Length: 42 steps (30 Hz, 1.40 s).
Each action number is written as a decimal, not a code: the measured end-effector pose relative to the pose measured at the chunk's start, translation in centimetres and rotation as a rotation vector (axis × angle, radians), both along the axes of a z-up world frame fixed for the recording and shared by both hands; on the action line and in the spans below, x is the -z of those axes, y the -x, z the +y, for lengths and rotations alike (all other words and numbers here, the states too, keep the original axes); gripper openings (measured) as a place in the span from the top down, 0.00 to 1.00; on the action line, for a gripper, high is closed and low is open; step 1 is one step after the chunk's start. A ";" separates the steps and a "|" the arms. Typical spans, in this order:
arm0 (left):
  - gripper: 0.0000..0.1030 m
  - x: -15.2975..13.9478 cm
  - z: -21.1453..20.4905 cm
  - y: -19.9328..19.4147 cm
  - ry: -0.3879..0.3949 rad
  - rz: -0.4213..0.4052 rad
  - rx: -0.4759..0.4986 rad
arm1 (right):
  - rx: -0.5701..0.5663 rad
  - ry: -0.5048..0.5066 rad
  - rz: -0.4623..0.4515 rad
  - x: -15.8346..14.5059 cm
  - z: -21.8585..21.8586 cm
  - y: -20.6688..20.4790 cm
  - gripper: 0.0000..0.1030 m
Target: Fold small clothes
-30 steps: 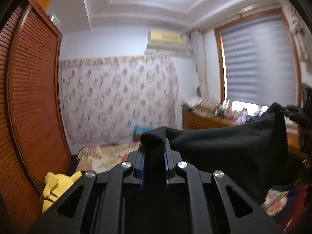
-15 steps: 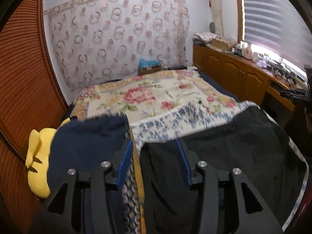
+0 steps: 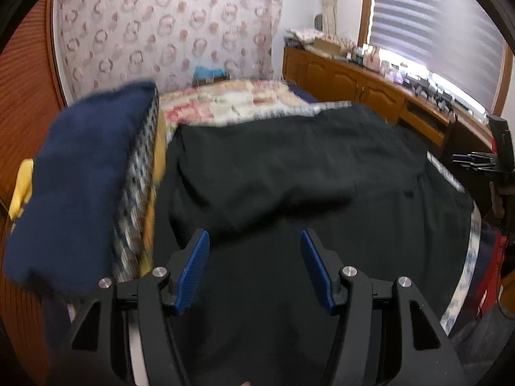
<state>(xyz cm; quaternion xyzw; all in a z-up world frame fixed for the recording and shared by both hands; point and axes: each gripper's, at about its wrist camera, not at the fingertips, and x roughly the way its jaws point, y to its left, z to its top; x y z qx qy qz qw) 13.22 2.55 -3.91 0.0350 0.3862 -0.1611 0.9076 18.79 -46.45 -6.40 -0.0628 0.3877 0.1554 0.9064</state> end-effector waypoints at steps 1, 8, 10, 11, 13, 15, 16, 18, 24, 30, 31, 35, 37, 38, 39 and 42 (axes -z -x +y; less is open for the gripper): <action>0.43 0.6 -0.2 0.4 -0.010 0.007 0.000 | -0.002 -0.006 0.015 0.7 -0.3 1.1 0.58; 0.43 3.8 0.1 1.0 -0.021 0.084 -0.024 | 0.034 -0.014 0.082 2.8 -1.6 5.1 0.58; 0.43 4.1 0.2 0.8 -0.010 0.098 -0.034 | 0.033 -0.033 0.111 3.2 -2.1 5.6 0.58; 0.43 4.0 0.1 0.7 -0.009 0.091 -0.034 | 0.035 -0.028 0.113 3.3 -2.3 5.8 0.58; 0.43 3.9 -0.1 0.7 -0.016 0.091 -0.033 | 0.025 -0.022 0.119 3.3 -2.4 6.2 0.66; 0.43 4.2 -0.1 0.8 -0.029 0.083 -0.034 | 0.004 -0.011 0.121 3.3 -2.1 6.4 0.88; 0.43 4.4 -0.2 0.9 -0.039 0.074 -0.034 | -0.009 -0.008 0.122 3.3 -2.0 6.6 0.94; 0.42 4.6 -0.3 1.0 -0.047 0.062 -0.033 | -0.024 0.006 0.111 2.9 -1.9 7.2 0.99; 0.42 4.8 0.3 1.3 -0.035 0.037 -0.041 | 0.013 0.048 0.061 0.1 -3.5 9.5 1.00; 0.42 4.6 0.6 1.7 -0.034 0.061 -0.066 | 0.086 0.060 0.025 -0.3 -4.2 9.5 0.92; 0.42 4.4 1.0 2.0 -0.023 0.074 -0.074 | 0.095 0.058 0.009 -0.4 -3.8 9.2 0.91; 0.42 3.1 2.8 4.6 0.021 0.031 -0.111 | 0.069 0.021 -0.034 -0.8 -2.0 8.0 0.78; 0.42 2.7 3.8 6.0 0.027 0.024 -0.128 | 0.042 0.007 -0.062 -0.8 -0.6 7.1 0.72; 0.42 2.7 4.4 6.7 0.026 0.024 -0.140 | 0.034 0.003 -0.071 -0.7 0.1 6.7 0.68; 0.42 2.7 4.9 7.3 0.025 0.026 -0.151 | 0.027 0.001 -0.080 -0.5 1.0 6.0 0.66; 0.42 3.1 6.1 9.0 0.048 0.040 -0.175 | -0.001 -0.004 -0.082 0.1 3.2 4.3 0.65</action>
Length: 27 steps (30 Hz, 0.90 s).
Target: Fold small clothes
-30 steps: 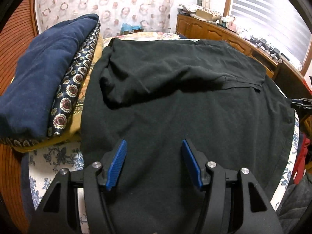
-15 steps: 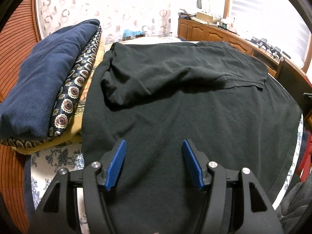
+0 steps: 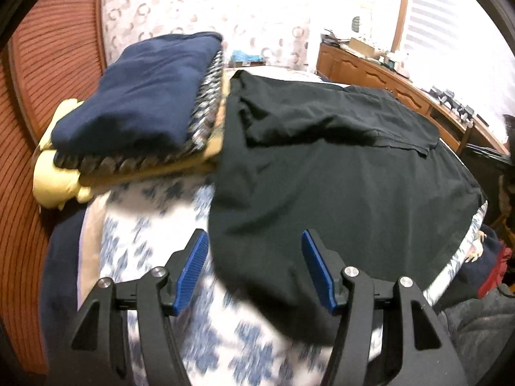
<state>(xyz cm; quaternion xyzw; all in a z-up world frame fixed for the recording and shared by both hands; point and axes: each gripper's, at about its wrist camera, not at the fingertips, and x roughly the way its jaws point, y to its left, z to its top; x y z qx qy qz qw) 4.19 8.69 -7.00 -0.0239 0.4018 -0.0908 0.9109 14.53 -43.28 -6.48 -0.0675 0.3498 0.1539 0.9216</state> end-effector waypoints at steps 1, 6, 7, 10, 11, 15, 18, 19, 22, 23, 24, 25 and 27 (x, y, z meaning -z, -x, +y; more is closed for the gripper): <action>0.42 0.2 0.2 0.4 0.007 0.004 -0.005 | -0.009 0.001 0.003 0.3 0.8 -0.6 0.65; 0.43 1.4 1.0 1.3 0.039 0.036 -0.015 | -0.035 0.041 0.010 1.9 3.9 -3.0 0.65; 0.46 1.6 1.1 1.3 0.052 0.041 -0.014 | -0.034 0.051 0.020 2.3 4.2 -3.5 0.65; 0.57 1.6 0.8 1.2 0.074 0.033 -0.006 | -0.027 0.062 0.044 3.4 4.4 -4.2 0.65; 0.63 1.6 0.5 1.1 0.073 0.031 0.000 | -0.025 0.065 0.055 3.7 4.3 -4.4 0.65; 0.93 1.1 -0.4 0.9 0.066 0.018 0.009 | -0.021 0.057 0.073 4.6 3.8 -4.8 0.64; 0.95 -1.1 -0.6 2.0 0.033 -0.021 -0.003 | -0.022 0.047 0.074 4.5 3.4 -4.7 0.64; 0.95 -2.2 -0.5 2.6 0.030 -0.042 -0.006 | -0.024 0.055 0.071 4.6 3.5 -4.6 0.63; 0.95 -4.8 -0.1 4.1 -0.029 -0.088 -0.054 | -0.023 0.066 0.064 4.6 3.8 -4.6 0.63; 0.94 -5.3 0.1 4.3 -0.046 -0.093 -0.070 | -0.022 0.066 0.063 4.6 3.8 -4.5 0.63; 0.91 -5.6 0.3 4.5 -0.056 -0.096 -0.083 | -0.022 0.064 0.064 4.7 3.8 -4.5 0.63; 0.84 -6.0 0.6 4.6 -0.058 -0.097 -0.091 | -0.022 0.060 0.066 4.7 3.7 -4.6 0.63; 0.79 -6.2 0.7 4.4 -0.064 -0.096 -0.087 | -0.023 0.052 0.069 4.6 3.7 -4.8 0.63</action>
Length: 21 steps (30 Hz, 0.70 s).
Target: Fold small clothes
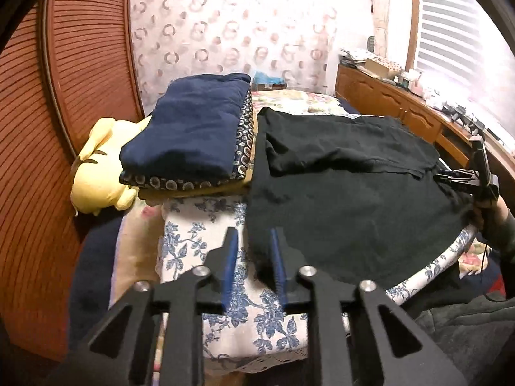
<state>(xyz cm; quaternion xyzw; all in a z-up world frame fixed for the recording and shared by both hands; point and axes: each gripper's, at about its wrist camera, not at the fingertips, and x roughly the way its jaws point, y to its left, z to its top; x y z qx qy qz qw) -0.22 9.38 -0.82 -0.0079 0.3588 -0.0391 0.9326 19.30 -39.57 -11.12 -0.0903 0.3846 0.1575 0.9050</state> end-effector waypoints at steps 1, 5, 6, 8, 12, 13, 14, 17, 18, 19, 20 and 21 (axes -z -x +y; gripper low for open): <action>0.74 0.1 -0.1 -0.2 -0.003 0.002 0.005 | 0.000 -0.003 0.001 0.0 0.0 0.0 0.62; 0.58 1.0 -0.6 -1.8 0.016 0.026 0.033 | 0.000 -0.004 0.001 0.0 -0.1 0.0 0.62; 0.56 1.2 -0.9 -2.2 0.020 0.035 0.041 | 0.000 -0.005 0.001 0.0 -0.1 0.0 0.62; 0.50 1.6 -1.6 -3.4 0.030 0.043 0.061 | 0.000 -0.005 0.002 0.0 -0.1 0.0 0.62; 0.48 1.9 -3.1 -6.6 0.048 0.048 0.100 | 0.001 -0.011 0.004 0.0 -0.1 0.0 0.62; 0.48 2.0 -3.5 -7.6 0.052 0.051 0.105 | 0.001 -0.012 0.006 0.0 -0.1 0.0 0.62; 0.48 2.1 -3.9 -8.8 0.060 0.056 0.110 | 0.001 -0.013 0.007 -0.1 -0.1 0.0 0.62; 0.48 2.7 -4.7 -11.8 0.069 0.082 0.115 | 0.001 -0.023 0.019 -0.3 -0.2 -0.2 0.53; 0.48 2.9 -5.0 -12.9 0.065 0.095 0.111 | 0.008 -0.040 0.030 -0.5 -0.4 -0.3 0.52; 0.48 3.0 -5.3 -13.5 0.060 0.097 0.112 | 0.010 -0.057 0.037 -0.6 -0.7 -0.4 0.51; 0.48 3.2 -5.6 -14.3 0.054 0.101 0.111 | 0.010 -0.071 0.040 -0.8 -0.9 -0.5 0.50; 0.48 3.4 -5.7 -14.8 0.049 0.106 0.108 | 0.009 -0.079 0.039 -1.0 -1.1 -0.5 0.49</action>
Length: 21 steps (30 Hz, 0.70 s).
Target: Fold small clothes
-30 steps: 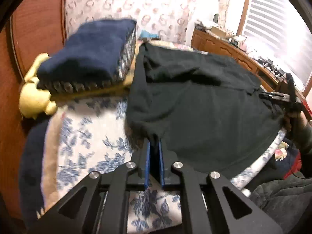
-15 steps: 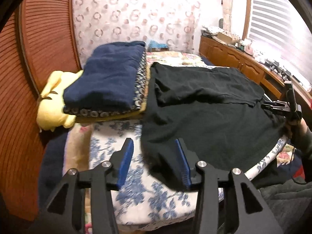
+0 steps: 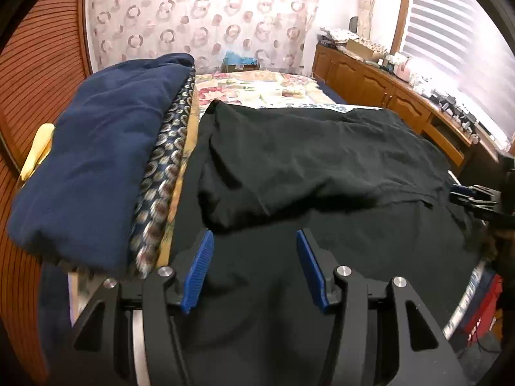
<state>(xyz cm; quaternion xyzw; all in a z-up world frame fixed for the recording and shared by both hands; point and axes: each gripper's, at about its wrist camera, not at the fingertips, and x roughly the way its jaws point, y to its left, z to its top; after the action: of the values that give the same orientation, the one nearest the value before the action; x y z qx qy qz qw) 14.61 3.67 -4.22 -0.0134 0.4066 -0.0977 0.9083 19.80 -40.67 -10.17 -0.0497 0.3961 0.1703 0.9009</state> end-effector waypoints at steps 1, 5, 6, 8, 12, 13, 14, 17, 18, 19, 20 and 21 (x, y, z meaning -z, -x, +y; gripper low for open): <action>0.48 0.2 -0.1 -0.7 -0.006 0.006 -0.005 | -0.001 -0.001 -0.006 -0.3 -0.2 -0.1 0.49; 0.48 0.6 -0.3 -2.5 -0.014 0.005 -0.030 | 0.002 -0.001 -0.012 -1.0 -0.6 -0.9 0.49; 0.48 0.6 -0.3 -2.7 -0.012 0.001 -0.033 | 0.002 -0.006 -0.009 -1.2 -0.8 -1.2 0.49; 0.48 0.5 -0.5 -3.3 -0.006 -0.004 -0.031 | 0.004 -0.011 -0.009 -1.6 -1.0 -1.7 0.49; 0.48 0.9 -1.1 -4.7 -0.028 0.011 -0.023 | 0.009 0.003 0.000 -2.0 -1.6 -3.2 0.49; 0.48 1.2 -1.2 -5.2 -0.030 0.020 -0.021 | 0.014 0.009 0.006 -1.9 -1.8 -3.5 0.49; 0.48 1.3 -1.3 -5.4 -0.033 0.027 -0.021 | 0.020 0.016 0.012 -1.8 -2.0 -3.9 0.49; 0.48 1.8 -1.4 -6.3 -0.047 0.051 -0.026 | 0.047 0.031 0.031 -1.3 -2.8 -4.7 0.49; 0.48 1.9 -1.4 -6.5 -0.044 0.061 -0.024 | 0.049 0.024 0.041 -1.1 -3.0 -5.1 0.49; 0.48 2.0 -1.4 -6.7 -0.042 0.066 -0.021 | 0.049 0.019 0.050 -1.0 -3.2 -5.3 0.49; 0.48 2.1 -1.4 -6.8 -0.042 0.071 -0.018 | 0.048 0.016 0.056 -0.9 -3.2 -5.5 0.49; 0.48 2.2 -1.5 -7.0 -0.040 0.077 -0.016 | 0.041 0.015 0.061 -0.8 -3.1 -5.6 0.49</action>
<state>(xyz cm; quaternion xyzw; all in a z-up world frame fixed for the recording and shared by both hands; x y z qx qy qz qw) 21.57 2.16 -6.43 -0.0022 0.4430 -0.0816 0.8928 25.43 -43.78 -9.41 -0.0428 0.4257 0.1502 0.8913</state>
